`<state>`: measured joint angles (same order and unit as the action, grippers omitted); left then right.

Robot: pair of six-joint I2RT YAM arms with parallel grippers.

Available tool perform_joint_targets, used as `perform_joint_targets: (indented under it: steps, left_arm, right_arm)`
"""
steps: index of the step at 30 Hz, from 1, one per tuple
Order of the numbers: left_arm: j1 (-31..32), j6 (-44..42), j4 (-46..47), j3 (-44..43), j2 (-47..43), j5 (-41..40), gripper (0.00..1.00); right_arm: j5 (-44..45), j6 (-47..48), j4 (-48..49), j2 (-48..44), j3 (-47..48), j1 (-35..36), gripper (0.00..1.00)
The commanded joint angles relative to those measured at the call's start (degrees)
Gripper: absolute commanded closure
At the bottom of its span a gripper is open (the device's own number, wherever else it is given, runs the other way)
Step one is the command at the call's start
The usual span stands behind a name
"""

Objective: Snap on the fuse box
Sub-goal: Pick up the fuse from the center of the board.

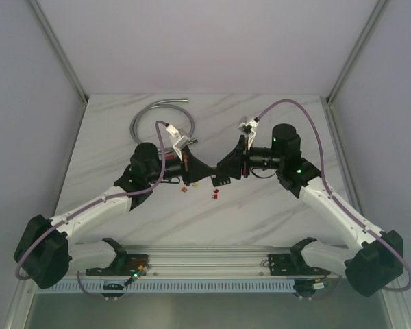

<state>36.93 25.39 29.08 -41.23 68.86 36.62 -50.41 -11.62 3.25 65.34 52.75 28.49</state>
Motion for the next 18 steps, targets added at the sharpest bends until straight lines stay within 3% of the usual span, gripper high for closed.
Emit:
perform_joint_targets:
  steps: [1,18]
  left_arm:
    - [-0.18,-0.42,1.85,-1.40,-0.97,4.10,1.00]
    - [-0.10,2.72,6.76,-0.72,-1.60,8.74,1.00]
  right_arm:
    - [-4.43,2.12,-0.25,-1.72,1.74,-0.29,0.63]
    - [-5.81,1.71,0.35,-1.11,1.74,-1.02,0.69]
